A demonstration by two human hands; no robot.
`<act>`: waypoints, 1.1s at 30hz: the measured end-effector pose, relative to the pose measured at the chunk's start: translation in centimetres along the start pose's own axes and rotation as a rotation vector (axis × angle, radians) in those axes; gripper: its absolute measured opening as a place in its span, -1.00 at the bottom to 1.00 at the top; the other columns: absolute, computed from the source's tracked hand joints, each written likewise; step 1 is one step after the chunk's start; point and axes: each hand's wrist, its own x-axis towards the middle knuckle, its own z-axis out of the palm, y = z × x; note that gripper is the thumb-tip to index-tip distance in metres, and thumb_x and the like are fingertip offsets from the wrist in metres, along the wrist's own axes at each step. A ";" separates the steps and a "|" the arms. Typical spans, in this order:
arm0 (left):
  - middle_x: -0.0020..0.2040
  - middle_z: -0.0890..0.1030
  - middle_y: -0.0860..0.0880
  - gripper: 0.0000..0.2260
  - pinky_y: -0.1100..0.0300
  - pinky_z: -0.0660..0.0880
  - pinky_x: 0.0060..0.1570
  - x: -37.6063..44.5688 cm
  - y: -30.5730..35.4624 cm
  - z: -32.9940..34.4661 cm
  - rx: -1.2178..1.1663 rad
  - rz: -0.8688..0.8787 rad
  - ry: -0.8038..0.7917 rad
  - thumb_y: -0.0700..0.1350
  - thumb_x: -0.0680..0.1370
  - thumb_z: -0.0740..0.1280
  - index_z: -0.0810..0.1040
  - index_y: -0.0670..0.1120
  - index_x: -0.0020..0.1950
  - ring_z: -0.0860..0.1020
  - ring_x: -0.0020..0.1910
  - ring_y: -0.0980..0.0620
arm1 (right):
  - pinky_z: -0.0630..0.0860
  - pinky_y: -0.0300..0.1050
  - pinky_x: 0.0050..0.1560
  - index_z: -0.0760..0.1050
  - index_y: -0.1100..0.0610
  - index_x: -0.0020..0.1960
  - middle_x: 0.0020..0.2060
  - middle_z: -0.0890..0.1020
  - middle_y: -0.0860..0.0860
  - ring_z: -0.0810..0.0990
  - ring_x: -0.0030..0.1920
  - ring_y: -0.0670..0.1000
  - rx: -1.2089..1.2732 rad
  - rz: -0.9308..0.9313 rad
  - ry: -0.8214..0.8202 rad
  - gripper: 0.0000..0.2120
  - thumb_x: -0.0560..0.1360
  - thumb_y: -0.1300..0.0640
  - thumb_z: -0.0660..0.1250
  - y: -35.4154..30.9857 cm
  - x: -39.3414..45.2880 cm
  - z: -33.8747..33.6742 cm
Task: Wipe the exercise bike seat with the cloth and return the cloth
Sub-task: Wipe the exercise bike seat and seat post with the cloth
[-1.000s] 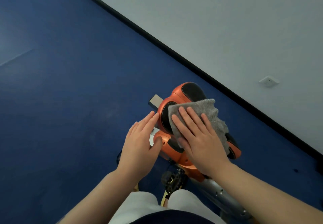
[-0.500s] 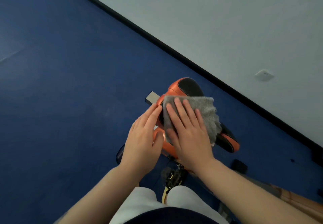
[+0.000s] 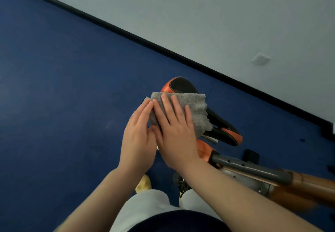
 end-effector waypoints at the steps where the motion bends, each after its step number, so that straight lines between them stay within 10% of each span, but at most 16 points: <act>1: 0.47 0.26 0.10 -0.47 0.23 0.17 0.41 0.0 -0.1 -0.2 0.007 0.013 -0.005 -0.34 0.50 0.13 0.28 0.01 0.43 0.18 0.42 0.25 | -0.09 0.10 0.53 -0.02 -0.01 0.57 0.57 0.02 -0.02 -0.12 0.56 0.01 -0.001 -0.008 -0.006 -0.46 0.63 -0.09 -0.02 0.4 -0.6 0.1; 11: 0.47 0.24 0.15 -0.59 -0.07 0.26 0.38 2.9 1.1 0.3 0.036 0.148 -0.149 -0.15 0.57 0.15 0.29 0.09 0.42 0.19 0.45 0.15 | -0.16 0.15 0.53 -0.08 -0.03 0.57 0.57 -0.01 -0.03 -0.16 0.56 -0.01 0.084 0.243 0.079 -0.45 0.62 -0.11 -0.07 0.7 -2.2 0.5; 21: 0.51 0.13 0.10 -0.56 0.28 -0.21 0.43 4.6 2.2 2.3 0.290 0.418 -0.267 -0.01 0.58 0.07 0.20 0.04 0.47 -0.05 0.47 0.23 | -0.09 0.17 0.53 0.04 -0.06 0.55 0.56 0.07 -0.06 -0.10 0.56 -0.03 0.068 0.554 0.197 -0.49 0.62 -0.06 0.00 4.5 -5.6 1.2; 33: 0.50 0.23 -0.01 -0.57 0.04 0.01 0.43 4.7 1.9 5.0 0.612 0.476 -0.117 0.00 0.59 0.05 0.23 0.00 0.47 0.13 0.49 0.03 | -0.09 0.11 0.54 -0.02 -0.04 0.56 0.57 0.03 -0.04 -0.13 0.56 0.01 0.083 0.602 0.187 -0.47 0.64 -0.04 0.02 4.9 -6.1 0.5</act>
